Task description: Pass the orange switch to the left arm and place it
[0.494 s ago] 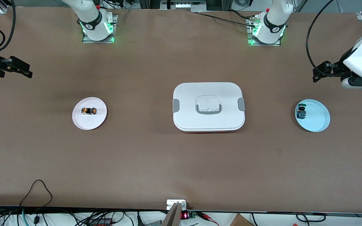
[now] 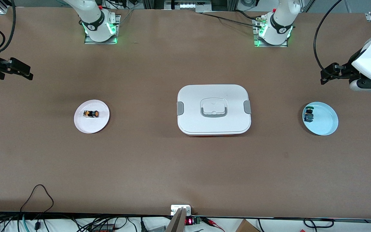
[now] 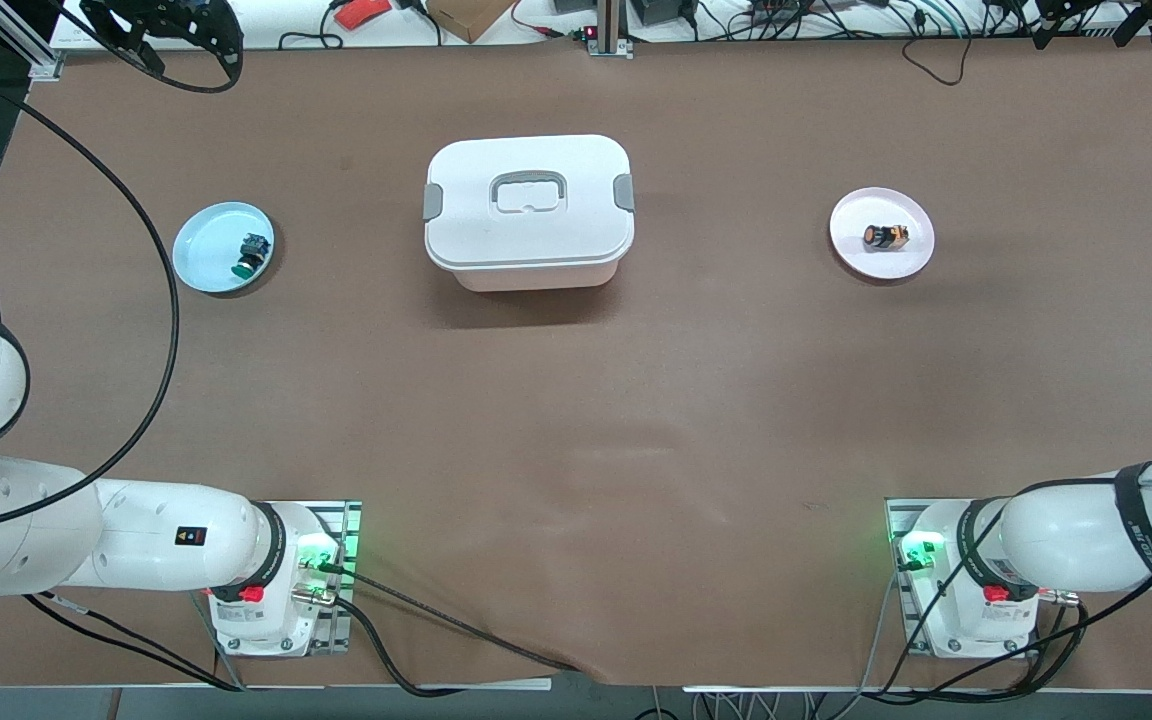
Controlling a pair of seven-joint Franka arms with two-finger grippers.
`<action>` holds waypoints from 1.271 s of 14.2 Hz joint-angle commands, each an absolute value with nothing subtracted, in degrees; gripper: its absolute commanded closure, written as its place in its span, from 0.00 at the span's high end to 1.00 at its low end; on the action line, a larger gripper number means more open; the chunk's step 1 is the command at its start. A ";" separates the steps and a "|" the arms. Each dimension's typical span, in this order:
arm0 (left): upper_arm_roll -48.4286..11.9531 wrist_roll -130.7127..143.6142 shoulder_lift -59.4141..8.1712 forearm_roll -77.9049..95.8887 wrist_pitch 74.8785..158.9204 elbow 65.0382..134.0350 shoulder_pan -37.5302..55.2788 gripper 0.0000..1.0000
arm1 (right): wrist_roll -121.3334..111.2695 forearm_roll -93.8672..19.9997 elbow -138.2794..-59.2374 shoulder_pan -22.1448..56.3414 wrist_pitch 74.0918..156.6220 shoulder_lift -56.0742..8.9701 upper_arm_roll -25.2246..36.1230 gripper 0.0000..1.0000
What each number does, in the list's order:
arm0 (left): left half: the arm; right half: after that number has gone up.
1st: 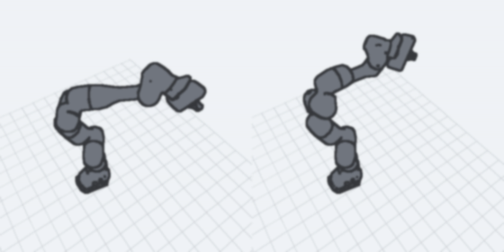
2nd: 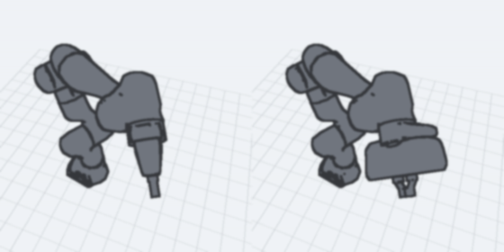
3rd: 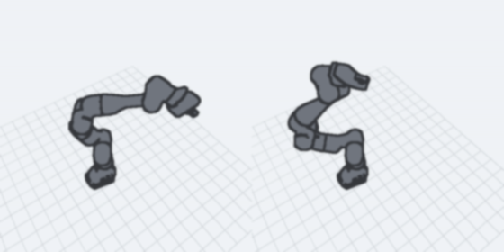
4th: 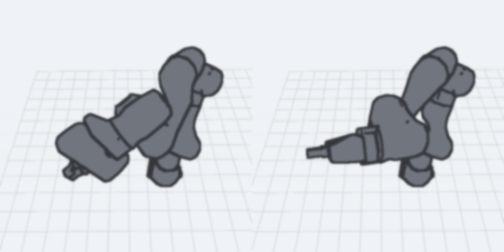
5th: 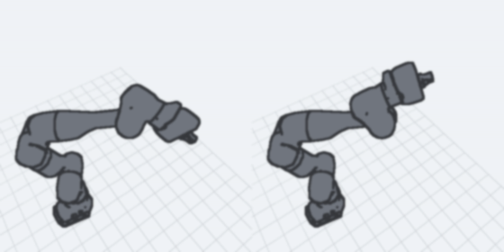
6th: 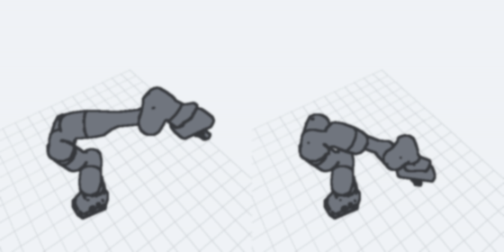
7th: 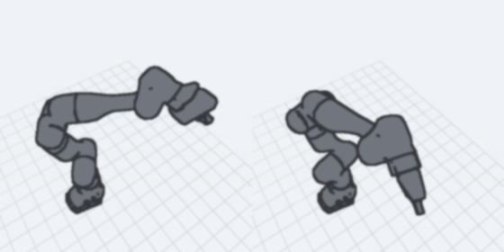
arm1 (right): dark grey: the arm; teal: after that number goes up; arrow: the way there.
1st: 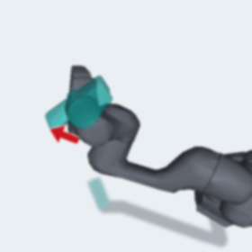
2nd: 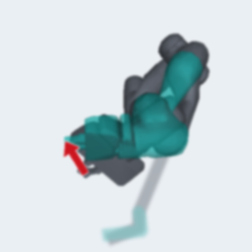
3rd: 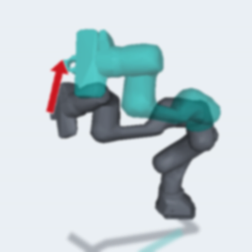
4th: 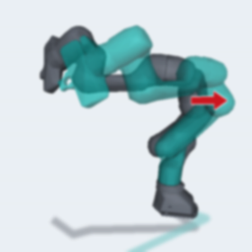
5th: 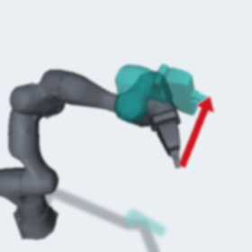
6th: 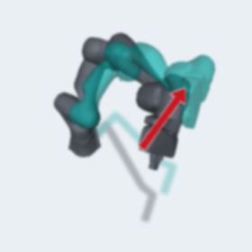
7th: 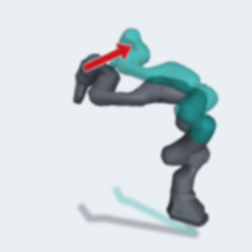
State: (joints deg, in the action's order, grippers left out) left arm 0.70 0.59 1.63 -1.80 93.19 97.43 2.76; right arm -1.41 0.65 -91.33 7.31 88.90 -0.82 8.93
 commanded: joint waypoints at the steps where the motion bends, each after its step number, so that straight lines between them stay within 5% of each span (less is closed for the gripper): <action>1: 0.18 -0.70 1.58 -1.41 92.02 96.33 1.93 1.00 | -1.85 0.09 -90.09 7.21 87.80 -1.32 9.05 1.00; 18: 0.26 -0.79 1.58 -1.41 91.76 96.33 1.85 1.00 | -1.58 0.26 -90.35 7.82 93.25 -10.45 9.05 1.00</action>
State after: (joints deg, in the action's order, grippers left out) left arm 0.70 0.59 1.63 -1.80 92.98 97.43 2.70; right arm -1.41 0.64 -91.34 7.69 92.35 -8.55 8.98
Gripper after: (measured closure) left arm 0.000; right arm 0.000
